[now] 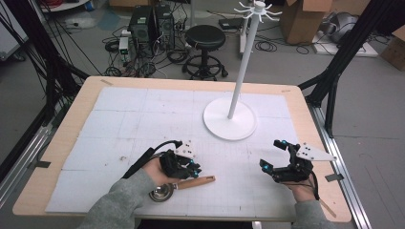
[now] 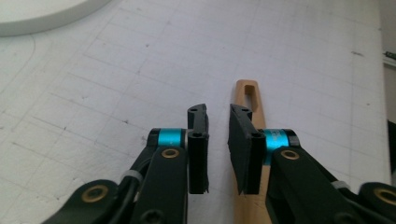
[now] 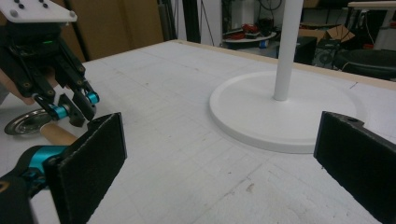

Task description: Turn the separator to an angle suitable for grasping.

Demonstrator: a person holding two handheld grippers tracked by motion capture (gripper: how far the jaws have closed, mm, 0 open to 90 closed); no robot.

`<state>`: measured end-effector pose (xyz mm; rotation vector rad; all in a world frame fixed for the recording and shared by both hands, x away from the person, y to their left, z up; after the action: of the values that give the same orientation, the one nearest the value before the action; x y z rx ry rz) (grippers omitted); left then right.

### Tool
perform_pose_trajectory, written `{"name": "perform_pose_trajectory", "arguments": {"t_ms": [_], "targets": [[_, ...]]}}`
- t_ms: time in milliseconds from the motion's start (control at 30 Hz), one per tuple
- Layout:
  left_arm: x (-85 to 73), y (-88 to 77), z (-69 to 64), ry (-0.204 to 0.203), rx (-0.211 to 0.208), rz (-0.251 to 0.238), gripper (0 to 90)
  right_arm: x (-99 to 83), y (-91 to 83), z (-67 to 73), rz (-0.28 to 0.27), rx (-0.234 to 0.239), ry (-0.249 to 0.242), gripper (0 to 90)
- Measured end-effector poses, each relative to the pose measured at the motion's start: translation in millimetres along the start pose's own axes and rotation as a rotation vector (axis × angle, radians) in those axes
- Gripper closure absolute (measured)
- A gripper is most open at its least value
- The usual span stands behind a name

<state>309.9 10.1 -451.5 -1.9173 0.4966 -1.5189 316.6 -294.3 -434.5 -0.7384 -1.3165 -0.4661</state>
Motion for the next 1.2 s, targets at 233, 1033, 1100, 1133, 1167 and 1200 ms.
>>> {"name": "perform_pose_trajectory", "arguments": {"t_ms": [233,1033,1100,1133,1167,1200], "targets": [[2.4,-8.7,-6.4,-0.006,-0.03,-0.003,57.9,0.7,0.5,-2.0,-0.008,-0.003,0.007,1.4],[-3.8,-14.9,-33.3,0.163,-0.07,0.03,27.2,-1.9,7.3,5.0,0.016,0.009,0.006,1.4],[-4.3,-15.5,-33.1,0.173,-0.076,0.036,27.1,-3.2,8.2,6.6,0.023,0.014,0.005,1.4],[-4.8,-15.8,-33.1,0.173,-0.078,0.041,27.1,-2.9,8.5,7.1,0.02,0.013,0.002,1.4],[-5.2,-16.0,-33.0,0.17,-0.076,0.047,27.0,-2.7,8.5,7.6,0.019,0.014,0.002,1.5],[-5.5,-16.7,-32.6,0.169,-0.072,0.061,26.8,-2.5,8.1,8.2,0.02,0.017,0.003,1.4]]}}
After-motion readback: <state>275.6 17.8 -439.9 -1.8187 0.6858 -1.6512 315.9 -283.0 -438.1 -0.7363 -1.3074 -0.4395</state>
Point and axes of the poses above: each handheld gripper's, and its own axes: y roughly forward along the jaws, x roughly out of its top, z roughly to its left, the point moved 6 cm from there along y, roughly forward along the jaws, and after that the axes turned 5 degrees about -x, right-handed, at the moved point
